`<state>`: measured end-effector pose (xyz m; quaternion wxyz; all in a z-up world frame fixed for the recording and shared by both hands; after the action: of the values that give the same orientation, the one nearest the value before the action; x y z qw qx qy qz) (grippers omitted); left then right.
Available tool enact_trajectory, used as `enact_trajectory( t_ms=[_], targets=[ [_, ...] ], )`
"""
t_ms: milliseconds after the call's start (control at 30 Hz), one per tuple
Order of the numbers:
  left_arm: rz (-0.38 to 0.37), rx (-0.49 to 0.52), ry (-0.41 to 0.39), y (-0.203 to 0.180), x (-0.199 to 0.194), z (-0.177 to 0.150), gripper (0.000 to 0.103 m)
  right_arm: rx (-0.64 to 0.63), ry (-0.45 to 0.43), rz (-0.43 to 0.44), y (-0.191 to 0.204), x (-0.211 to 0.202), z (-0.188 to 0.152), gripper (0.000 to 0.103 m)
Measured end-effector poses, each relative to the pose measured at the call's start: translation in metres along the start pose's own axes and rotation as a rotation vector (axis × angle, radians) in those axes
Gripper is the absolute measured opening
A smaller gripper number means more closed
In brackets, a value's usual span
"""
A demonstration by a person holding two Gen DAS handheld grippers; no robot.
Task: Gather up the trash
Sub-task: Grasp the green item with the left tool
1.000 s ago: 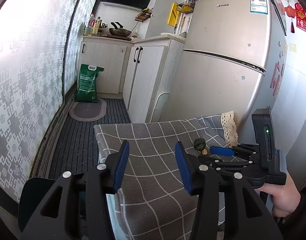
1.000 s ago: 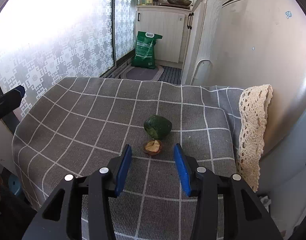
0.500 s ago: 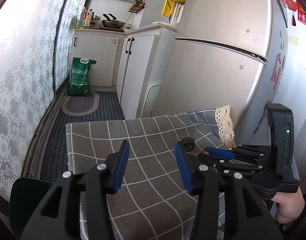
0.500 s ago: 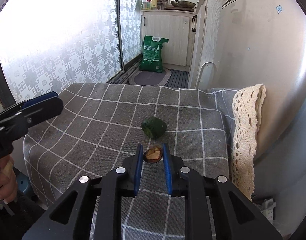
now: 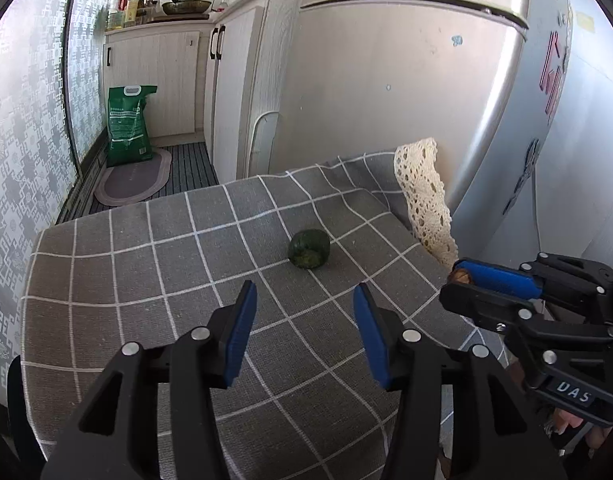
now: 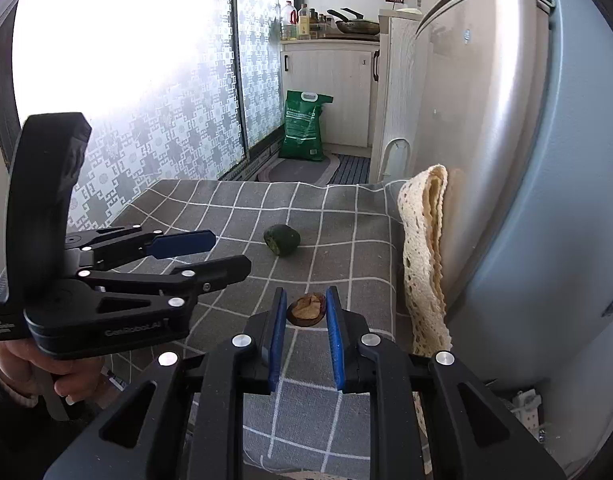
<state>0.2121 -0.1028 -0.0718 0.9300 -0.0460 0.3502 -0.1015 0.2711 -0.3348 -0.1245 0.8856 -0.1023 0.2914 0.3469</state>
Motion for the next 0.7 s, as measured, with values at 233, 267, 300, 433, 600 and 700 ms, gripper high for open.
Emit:
enact_trajectory(
  t_ms=[233,267,300,433,600,700],
  targets=[
    [0.071,-0.006,0.055,-0.002,0.017,0.006,0.053,0.042,-0.01,0.019,-0.02,-0.016,-0.013,0.02],
    [0.079,-0.003,0.063,-0.003,0.019,0.007,0.053,0.046,-0.011,0.025,-0.021,-0.017,-0.014,0.02],
    [0.086,0.001,0.069,-0.003,0.021,0.009,0.053,0.049,-0.01,0.029,-0.023,-0.018,-0.016,0.019],
    [0.12,0.009,0.066,-0.006,0.026,0.017,0.053,0.051,-0.01,0.038,-0.028,-0.024,-0.025,0.02],
    [0.132,0.005,0.073,-0.01,0.037,0.021,0.053,0.055,-0.011,0.053,-0.03,-0.028,-0.03,0.02],
    [0.146,0.005,0.079,-0.01,0.043,0.023,0.052,0.047,-0.007,0.059,-0.028,-0.029,-0.033,0.02]
  ],
)
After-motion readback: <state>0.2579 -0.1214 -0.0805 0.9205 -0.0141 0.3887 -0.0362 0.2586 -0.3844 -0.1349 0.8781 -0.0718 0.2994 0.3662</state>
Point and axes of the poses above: each gripper's, at about its wrist camera, not at the fingertips, and x roughly the way its jaws point, y to its left, z to its top, the point moved 8 cm from there along x, roughly the way its jaws point, and after that the axes turned 1 degree about z, right-handed, at the moved point
